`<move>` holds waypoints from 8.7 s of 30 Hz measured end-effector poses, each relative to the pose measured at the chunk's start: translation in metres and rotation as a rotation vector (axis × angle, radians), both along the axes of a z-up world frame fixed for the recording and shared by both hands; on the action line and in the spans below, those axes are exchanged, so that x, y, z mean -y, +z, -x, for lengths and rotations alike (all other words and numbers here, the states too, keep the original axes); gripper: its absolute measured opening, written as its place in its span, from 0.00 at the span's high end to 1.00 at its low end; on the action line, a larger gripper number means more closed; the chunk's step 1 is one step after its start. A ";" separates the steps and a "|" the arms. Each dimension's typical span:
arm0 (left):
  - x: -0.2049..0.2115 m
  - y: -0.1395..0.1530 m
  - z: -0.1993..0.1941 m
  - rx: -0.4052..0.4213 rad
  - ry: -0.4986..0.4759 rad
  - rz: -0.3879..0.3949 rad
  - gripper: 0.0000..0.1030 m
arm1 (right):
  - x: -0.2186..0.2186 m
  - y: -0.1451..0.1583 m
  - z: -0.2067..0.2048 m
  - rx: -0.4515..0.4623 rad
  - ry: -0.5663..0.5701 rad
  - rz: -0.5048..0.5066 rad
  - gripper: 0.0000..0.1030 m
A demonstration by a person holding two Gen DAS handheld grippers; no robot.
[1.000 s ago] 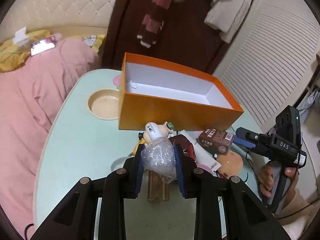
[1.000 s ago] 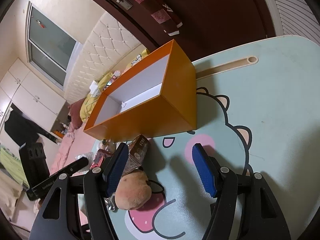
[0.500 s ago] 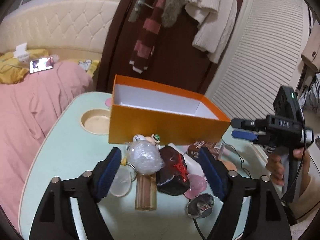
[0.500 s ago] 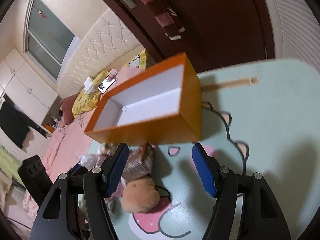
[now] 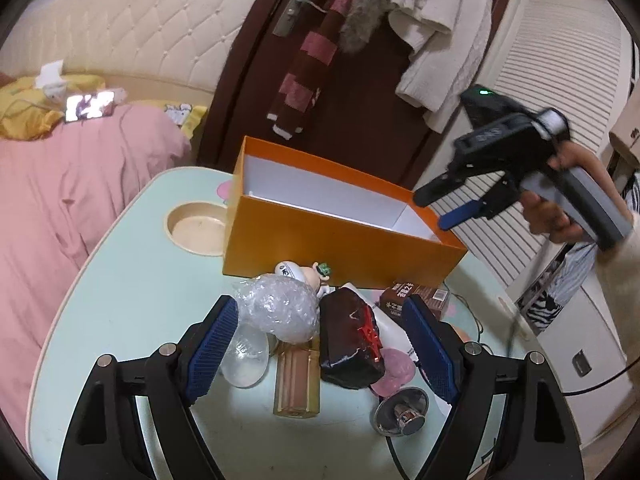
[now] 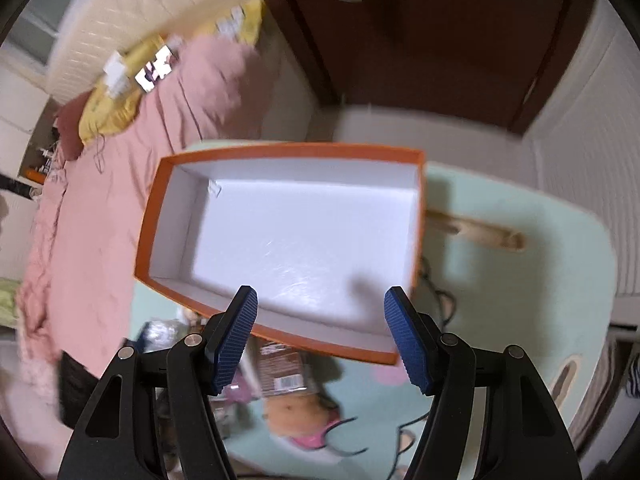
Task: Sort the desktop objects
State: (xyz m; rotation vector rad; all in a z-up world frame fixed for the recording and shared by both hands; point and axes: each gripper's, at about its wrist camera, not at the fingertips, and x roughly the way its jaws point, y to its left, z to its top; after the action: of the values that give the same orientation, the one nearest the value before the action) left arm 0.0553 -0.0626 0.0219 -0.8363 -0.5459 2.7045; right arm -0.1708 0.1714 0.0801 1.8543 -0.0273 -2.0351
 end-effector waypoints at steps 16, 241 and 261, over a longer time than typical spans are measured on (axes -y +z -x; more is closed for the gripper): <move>0.006 -0.005 0.002 0.031 -0.013 -0.059 0.19 | 0.057 -0.060 0.024 0.299 0.157 -0.384 0.35; -0.040 0.045 0.148 0.052 -0.033 0.284 0.57 | -0.008 -0.013 -0.063 -0.764 -0.032 0.100 0.50; -0.030 0.064 0.068 -0.010 -0.014 0.324 0.25 | -0.026 0.002 -0.103 -0.789 -0.073 0.156 0.28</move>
State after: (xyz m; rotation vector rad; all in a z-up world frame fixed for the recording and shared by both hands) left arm -0.0129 -0.0324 0.0863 -0.8967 -0.0969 2.8239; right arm -0.0677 0.1978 0.0824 0.8757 -0.0372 -2.5836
